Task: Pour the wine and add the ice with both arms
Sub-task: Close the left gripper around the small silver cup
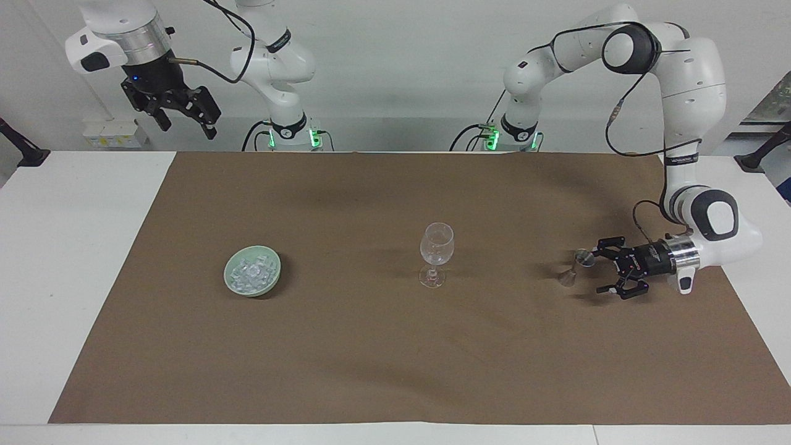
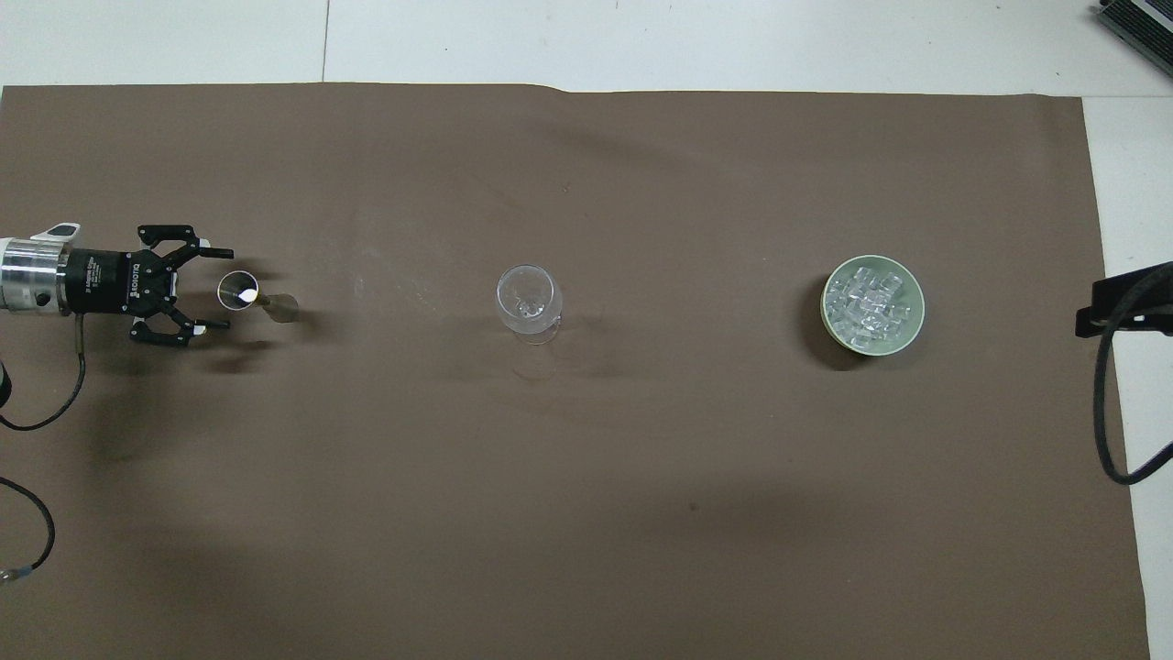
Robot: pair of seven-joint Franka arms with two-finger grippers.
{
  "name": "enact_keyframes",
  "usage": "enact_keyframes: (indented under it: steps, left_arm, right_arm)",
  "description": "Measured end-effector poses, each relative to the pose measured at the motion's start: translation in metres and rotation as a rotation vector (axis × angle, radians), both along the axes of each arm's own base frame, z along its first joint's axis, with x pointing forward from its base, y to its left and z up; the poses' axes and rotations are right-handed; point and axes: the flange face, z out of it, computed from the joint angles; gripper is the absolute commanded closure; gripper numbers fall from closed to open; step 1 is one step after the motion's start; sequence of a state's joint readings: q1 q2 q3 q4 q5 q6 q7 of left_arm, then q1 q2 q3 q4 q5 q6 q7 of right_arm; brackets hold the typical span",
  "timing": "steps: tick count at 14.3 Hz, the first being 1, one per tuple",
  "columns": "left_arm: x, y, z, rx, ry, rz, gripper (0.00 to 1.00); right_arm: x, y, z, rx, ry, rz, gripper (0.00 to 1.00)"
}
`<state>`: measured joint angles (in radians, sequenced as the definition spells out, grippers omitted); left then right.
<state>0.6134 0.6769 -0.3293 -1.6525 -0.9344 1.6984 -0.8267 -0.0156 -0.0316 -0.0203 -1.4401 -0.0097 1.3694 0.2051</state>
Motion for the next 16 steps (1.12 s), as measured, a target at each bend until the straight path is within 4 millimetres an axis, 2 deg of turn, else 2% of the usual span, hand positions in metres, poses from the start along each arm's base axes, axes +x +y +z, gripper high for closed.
enact_keyframes:
  steps: [7,14,15,16]
  left_arm:
    - [-0.008,-0.011,-0.015,-0.037,-0.012,0.017,0.0]
    - [-0.01,-0.015,-0.019,-0.069,-0.012,0.037,0.0]
    - [-0.01,-0.015,-0.019,-0.07,-0.012,0.037,0.04]
    - [-0.01,-0.016,-0.019,-0.071,-0.012,0.037,0.21]
  right_arm:
    - [0.0,0.0,0.0,0.0,0.0,0.0,0.0]
    - [0.0,0.0,0.0,0.0,0.0,0.0,0.0]
    - [0.0,0.0,0.0,0.0,0.0,0.0,0.0]
    - [0.0,0.0,0.0,0.0,0.0,0.0,0.0]
